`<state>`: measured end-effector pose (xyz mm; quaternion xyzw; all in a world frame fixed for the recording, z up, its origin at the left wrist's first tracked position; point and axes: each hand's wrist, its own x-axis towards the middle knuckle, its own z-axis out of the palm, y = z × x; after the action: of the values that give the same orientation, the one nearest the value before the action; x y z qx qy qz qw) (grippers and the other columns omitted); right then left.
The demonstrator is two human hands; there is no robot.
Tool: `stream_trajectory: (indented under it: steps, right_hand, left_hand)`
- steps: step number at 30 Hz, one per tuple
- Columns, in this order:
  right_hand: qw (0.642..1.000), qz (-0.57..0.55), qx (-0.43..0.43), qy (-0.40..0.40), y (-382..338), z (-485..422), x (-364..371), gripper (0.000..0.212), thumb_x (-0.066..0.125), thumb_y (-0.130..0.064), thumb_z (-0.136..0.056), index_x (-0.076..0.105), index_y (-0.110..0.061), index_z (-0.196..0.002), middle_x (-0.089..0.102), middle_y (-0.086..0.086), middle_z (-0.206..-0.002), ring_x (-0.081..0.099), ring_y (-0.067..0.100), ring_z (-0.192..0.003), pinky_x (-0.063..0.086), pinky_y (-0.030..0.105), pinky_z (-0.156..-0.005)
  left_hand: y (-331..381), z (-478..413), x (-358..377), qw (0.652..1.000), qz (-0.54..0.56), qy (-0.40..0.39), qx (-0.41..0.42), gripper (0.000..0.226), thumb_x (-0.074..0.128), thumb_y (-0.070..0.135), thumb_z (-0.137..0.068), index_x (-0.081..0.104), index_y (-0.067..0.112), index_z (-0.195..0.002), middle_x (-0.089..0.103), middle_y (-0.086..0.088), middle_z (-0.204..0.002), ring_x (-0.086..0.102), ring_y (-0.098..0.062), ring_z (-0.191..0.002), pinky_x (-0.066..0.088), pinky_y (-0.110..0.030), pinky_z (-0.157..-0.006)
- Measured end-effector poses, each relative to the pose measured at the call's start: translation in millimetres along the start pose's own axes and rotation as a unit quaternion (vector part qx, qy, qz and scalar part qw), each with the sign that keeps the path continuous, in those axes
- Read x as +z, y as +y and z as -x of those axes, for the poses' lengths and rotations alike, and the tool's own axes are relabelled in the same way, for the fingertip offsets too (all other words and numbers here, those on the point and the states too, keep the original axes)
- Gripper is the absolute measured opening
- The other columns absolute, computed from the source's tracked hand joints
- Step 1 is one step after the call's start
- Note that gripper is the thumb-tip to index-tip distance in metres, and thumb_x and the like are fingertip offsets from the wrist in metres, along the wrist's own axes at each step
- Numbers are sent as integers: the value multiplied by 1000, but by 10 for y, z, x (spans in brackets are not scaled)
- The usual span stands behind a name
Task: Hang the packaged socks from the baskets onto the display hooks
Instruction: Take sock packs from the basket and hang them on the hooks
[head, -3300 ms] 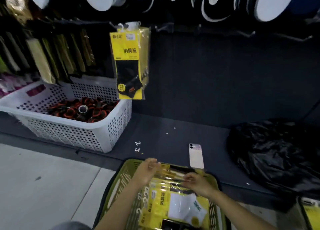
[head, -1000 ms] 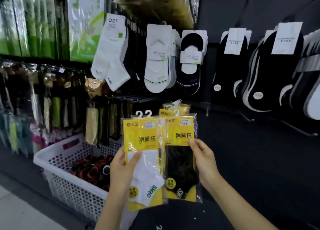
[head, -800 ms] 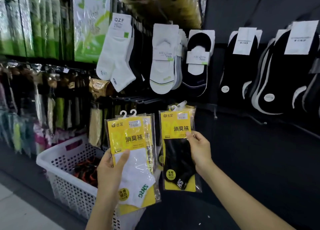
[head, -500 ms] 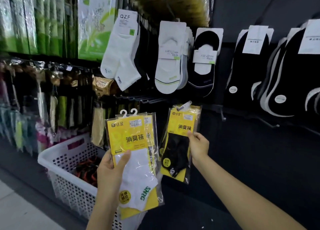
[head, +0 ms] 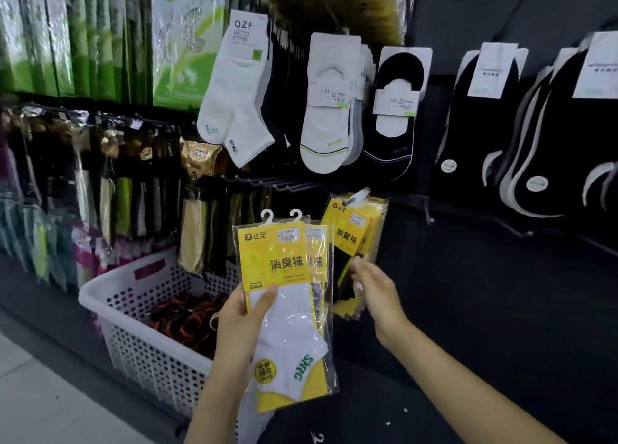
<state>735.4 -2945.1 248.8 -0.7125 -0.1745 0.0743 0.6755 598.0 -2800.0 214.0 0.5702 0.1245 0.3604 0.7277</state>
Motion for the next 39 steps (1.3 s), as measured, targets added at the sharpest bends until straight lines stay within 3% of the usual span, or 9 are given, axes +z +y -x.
stream_trajectory:
  steps: [4,11,17,21,23,25,30,36,39]
  right_hand:
    - [989,-78,0,-128,-143,240,42,33,44,-40,-98,63,-20,-116,72,1,-109,69,15,-101,53,28,-86]
    - [993,-80,-40,-71,-191,306,-126,14,54,-17,-96,65,-12,-104,75,0,-83,69,8,-64,49,17,-49]
    - [991,-63,-109,38,-220,166,-314,11,55,-17,-95,66,-18,-97,76,-2,-89,72,10,-83,56,20,-69]
    - [990,-36,-123,58,-271,-9,-320,12,56,-17,-95,66,-21,-93,75,-8,-81,71,3,-76,51,11,-60]
    - [991,-22,-122,55,-281,-118,-266,12,55,-17,-96,67,-16,-99,76,-5,-85,71,4,-79,52,12,-65]
    - [992,-8,-113,57,-279,-240,-188,18,56,-19,-96,66,-10,-109,74,1,-96,69,11,-90,54,22,-79]
    - [993,-34,-61,97,-183,-558,-52,24,58,-17,-95,65,-4,-113,71,11,-108,66,23,-102,53,39,-94]
    - [983,-54,10,173,-76,-841,-61,15,71,-27,-86,64,-17,-76,70,8,-97,66,23,-91,55,35,-84]
    - [977,-37,47,206,25,-883,-123,18,75,-27,-81,62,-15,-82,68,9,-101,65,25,-96,55,39,-89]
  left_hand:
    - [1,70,141,1000,4,-22,-8,22,63,21,-89,66,22,-110,74,1,-103,70,-21,-94,56,-44,-82]
    - [26,113,177,1000,-1,-15,24,22,61,21,-90,64,27,-111,73,13,-101,69,-1,-88,52,-12,-61]
    - [31,74,60,999,-7,38,36,18,61,23,-91,64,35,-104,72,19,-97,67,5,-84,50,-13,-61]
    - [31,38,-24,997,-12,62,36,16,61,25,-91,65,35,-103,72,21,-94,67,5,-83,47,-16,-65]
    - [26,19,-60,997,-7,70,34,16,61,25,-90,65,33,-104,73,16,-96,69,-1,-87,49,-21,-69]
    - [15,1,-88,996,-2,80,28,16,62,24,-90,66,31,-104,74,12,-97,69,-7,-90,51,-28,-71]
    - [-26,-30,-98,997,-2,74,22,18,62,24,-90,65,30,-106,74,9,-99,69,-12,-93,53,-32,-76]
    - [-78,-53,-66,998,-4,62,14,15,63,24,-90,66,30,-103,74,9,-98,71,-11,-90,53,-33,-76]
    - [-95,-60,-55,998,-9,58,8,14,63,24,-90,66,30,-102,74,8,-97,71,-14,-90,54,-35,-77]
